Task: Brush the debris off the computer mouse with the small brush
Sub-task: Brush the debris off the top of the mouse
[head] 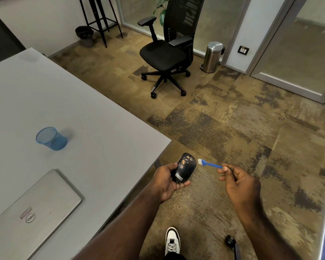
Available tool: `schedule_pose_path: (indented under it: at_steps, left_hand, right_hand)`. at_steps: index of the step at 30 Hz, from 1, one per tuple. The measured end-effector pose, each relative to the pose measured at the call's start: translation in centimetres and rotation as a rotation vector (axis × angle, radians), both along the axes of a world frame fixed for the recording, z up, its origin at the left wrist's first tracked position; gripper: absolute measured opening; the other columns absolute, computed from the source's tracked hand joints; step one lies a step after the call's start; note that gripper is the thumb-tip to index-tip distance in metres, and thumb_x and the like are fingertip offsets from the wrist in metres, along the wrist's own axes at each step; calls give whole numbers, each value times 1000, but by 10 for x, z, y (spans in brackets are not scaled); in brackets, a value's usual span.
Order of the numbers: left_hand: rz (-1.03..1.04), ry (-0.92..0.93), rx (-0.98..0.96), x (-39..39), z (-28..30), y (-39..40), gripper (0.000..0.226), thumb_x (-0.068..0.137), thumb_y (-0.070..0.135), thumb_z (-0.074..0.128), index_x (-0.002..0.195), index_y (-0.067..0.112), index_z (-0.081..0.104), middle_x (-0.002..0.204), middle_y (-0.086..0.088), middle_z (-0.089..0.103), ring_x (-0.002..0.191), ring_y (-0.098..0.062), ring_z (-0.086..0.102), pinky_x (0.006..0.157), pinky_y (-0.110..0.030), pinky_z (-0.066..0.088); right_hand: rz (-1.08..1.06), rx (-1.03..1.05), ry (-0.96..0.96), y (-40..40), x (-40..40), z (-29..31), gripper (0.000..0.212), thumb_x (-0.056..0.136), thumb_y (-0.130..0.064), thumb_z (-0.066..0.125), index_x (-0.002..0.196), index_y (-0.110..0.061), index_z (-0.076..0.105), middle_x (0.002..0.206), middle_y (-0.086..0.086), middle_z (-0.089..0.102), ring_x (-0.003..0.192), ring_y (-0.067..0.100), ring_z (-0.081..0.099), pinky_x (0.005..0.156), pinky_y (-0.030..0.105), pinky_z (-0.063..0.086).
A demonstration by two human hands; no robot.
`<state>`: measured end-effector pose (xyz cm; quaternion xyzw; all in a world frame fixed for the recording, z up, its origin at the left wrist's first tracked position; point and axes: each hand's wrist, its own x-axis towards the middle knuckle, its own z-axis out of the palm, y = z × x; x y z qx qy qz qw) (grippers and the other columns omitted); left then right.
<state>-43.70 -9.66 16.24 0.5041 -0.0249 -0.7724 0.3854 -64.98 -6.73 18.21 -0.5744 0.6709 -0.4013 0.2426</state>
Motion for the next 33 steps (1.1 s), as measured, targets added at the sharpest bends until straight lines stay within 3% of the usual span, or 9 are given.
schedule_pose_path:
  at_steps: [8, 12, 15, 24, 27, 31, 33]
  left_hand:
    - [1, 14, 0, 0, 1, 1, 28, 97, 18, 42, 115, 5, 58, 114, -19, 63, 95, -31, 67, 69, -45, 58]
    - [-10, 12, -13, 0, 2, 2, 27, 97, 18, 41, 113, 5, 59, 112, -19, 64, 94, -31, 67, 69, -44, 58]
    - [-12, 10, -16, -1, 4, 2, 26, 98, 17, 40, 111, 5, 60, 110, -18, 64, 93, -31, 66, 70, -45, 57]
    - [-12, -4, -16, -1, 5, 1, 28, 97, 16, 40, 115, 5, 59, 115, -19, 63, 97, -32, 65, 73, -47, 56]
    - [-17, -16, -16, -1, 4, 0, 28, 97, 17, 40, 114, 5, 59, 111, -17, 64, 93, -30, 66, 71, -45, 57]
    - [-16, -25, -20, 0, 4, 0, 30, 97, 17, 41, 118, 4, 58, 112, -18, 63, 92, -29, 66, 70, -44, 57]
    - [-12, -37, -22, 1, 3, 1, 29, 96, 17, 42, 117, 4, 58, 115, -20, 61, 94, -31, 65, 70, -44, 57]
  right_hand:
    - [66, -3, -61, 3, 4, 0, 19, 93, -9, 61, 101, -22, 72, 76, -17, 74, 70, -1, 71, 59, 12, 53]
    - [-32, 0, -55, -2, -5, 0, 19, 93, -19, 59, 105, -19, 73, 75, -16, 73, 73, -4, 70, 59, 10, 51]
    - [33, -34, -91, -2, 0, 4, 19, 93, -24, 58, 105, -23, 72, 80, -15, 75, 73, -2, 71, 59, 11, 52]
    - [-15, -17, 25, -8, -4, 3, 21, 93, -23, 58, 108, -19, 72, 77, -16, 72, 76, -12, 67, 58, 2, 46]
    - [67, -53, 27, -6, 0, 7, 20, 93, -18, 61, 109, -21, 73, 81, -15, 73, 78, -7, 69, 61, 6, 50]
    - [147, -90, 185, -2, 2, 8, 21, 89, -7, 67, 105, -16, 76, 83, -7, 76, 70, 2, 69, 58, 18, 55]
    - [123, -94, 213, -2, -1, 8, 20, 88, -5, 68, 102, -16, 76, 82, -4, 76, 68, 7, 69, 59, 16, 51]
